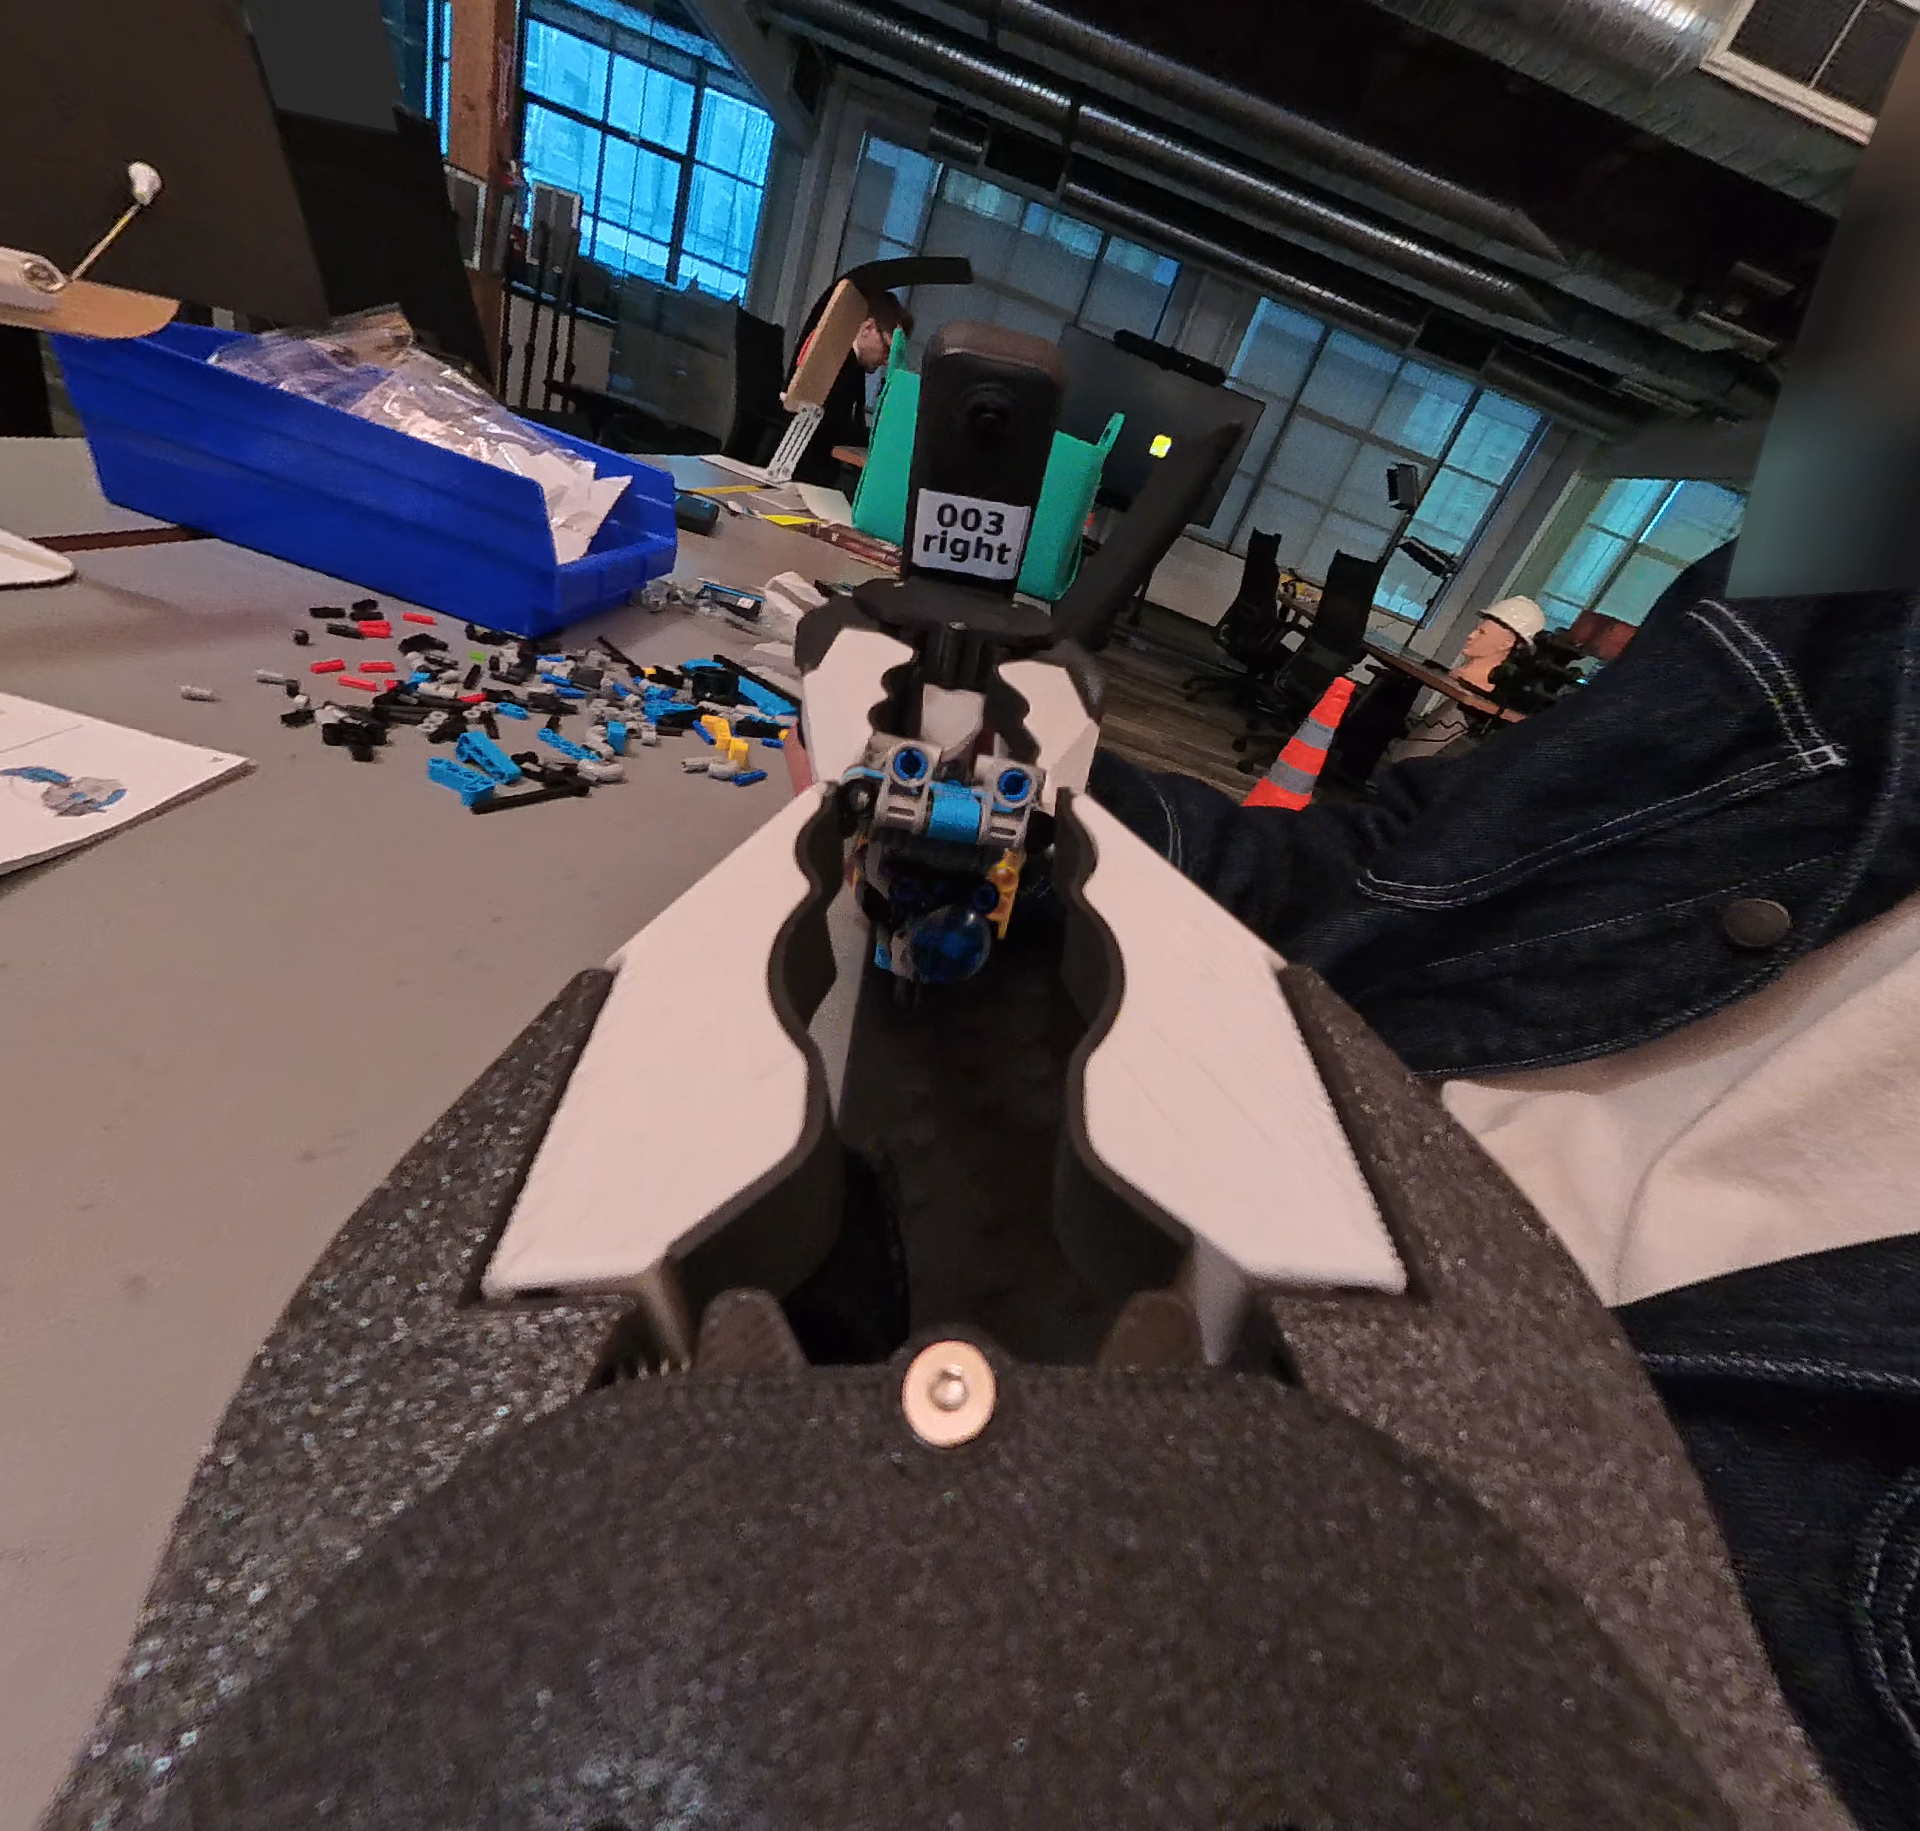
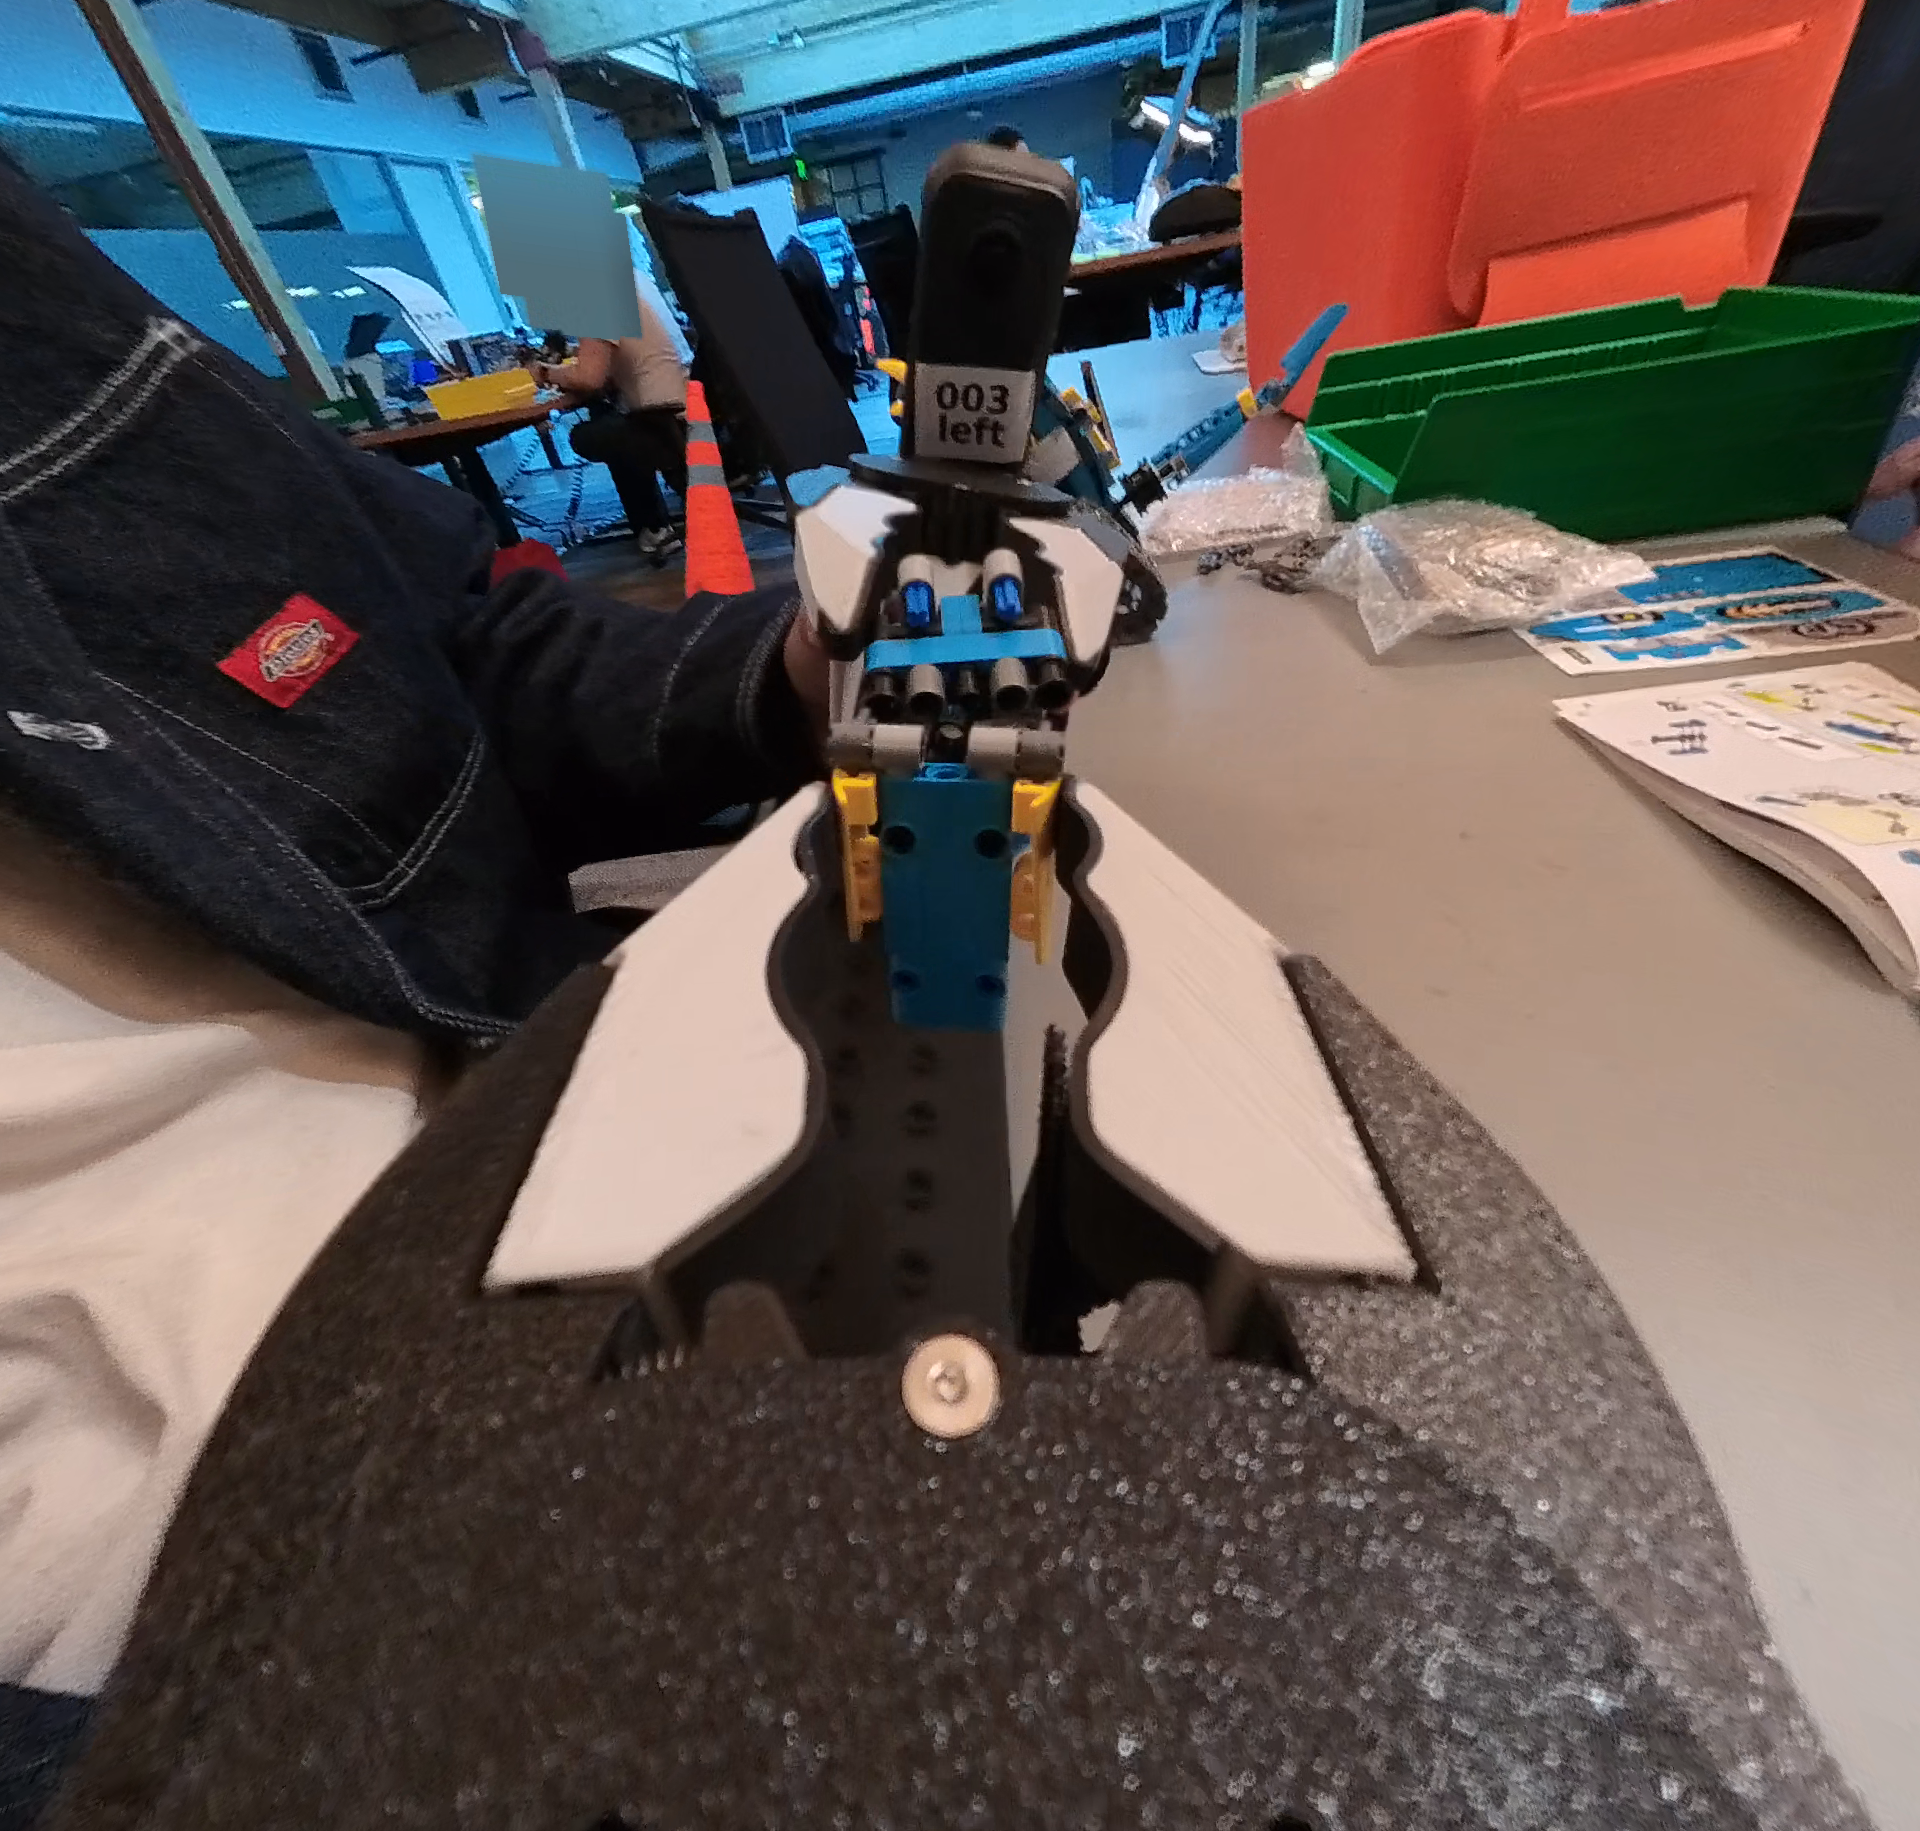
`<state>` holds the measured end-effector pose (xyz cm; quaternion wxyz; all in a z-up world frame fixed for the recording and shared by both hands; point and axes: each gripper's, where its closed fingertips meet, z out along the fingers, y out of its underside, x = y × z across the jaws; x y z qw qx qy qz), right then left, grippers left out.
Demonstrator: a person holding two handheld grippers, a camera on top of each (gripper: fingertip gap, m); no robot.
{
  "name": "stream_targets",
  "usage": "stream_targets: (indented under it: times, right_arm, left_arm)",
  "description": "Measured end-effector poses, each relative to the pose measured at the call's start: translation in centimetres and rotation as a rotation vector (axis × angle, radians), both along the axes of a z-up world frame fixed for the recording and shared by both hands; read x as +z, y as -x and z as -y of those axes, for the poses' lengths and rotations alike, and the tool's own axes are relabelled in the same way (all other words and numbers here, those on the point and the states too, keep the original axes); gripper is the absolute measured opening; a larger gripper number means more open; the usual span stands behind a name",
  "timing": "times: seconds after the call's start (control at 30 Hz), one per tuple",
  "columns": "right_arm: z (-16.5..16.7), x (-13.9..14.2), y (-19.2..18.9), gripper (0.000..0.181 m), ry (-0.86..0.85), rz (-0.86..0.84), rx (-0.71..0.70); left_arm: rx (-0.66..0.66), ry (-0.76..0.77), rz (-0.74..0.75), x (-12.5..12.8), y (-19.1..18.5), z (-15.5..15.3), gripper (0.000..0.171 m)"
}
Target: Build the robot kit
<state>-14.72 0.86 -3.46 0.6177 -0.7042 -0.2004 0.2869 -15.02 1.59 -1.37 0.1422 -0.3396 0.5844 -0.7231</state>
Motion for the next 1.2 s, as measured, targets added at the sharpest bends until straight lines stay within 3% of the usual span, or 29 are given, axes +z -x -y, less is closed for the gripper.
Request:
stream_targets:
  times: [0.13, 0.33, 0.6, 0.77, 1.03, 1.2]
  right_arm:
    - [-0.4, -1.0, 0.1, 0.041, 0.044, 0.036, -0.016]
    - [-0.2, -0.3, 0.2, 0.040, 0.026, -0.006, 0.001]
    - [-1.8, -3.1, -1.0, 0.041, 0.128, 0.116, -0.121]
    - [-1.6, -1.7, 0.0, 0.040, 0.069, 0.077, -0.093]
    - [-1.4, -2.5, 0.9, 0.041, 0.108, 0.096, -0.054]
    - [-1.3, -2.7, 0.8, 0.040, 0.117, 0.107, -0.054]
  left_arm:
    - [0.030, -0.017, -0.027, -0.7, -0.5, -0.2, 0.040]
    - [0.038, -0.049, -0.031, -1.0, -0.7, 0.1, 0.040]
    - [-0.007, 0.089, 0.007, 0.9, 0.1, -0.3, 0.039]
    - [0.016, 0.072, 0.021, 0.8, -0.1, -0.5, 0.039]
    - [0.154, -0.170, 0.099, -0.6, -0.9, -0.5, 0.039]
    - [0.146, -0.214, 0.087, -1.3, -0.8, -0.6, 0.040]
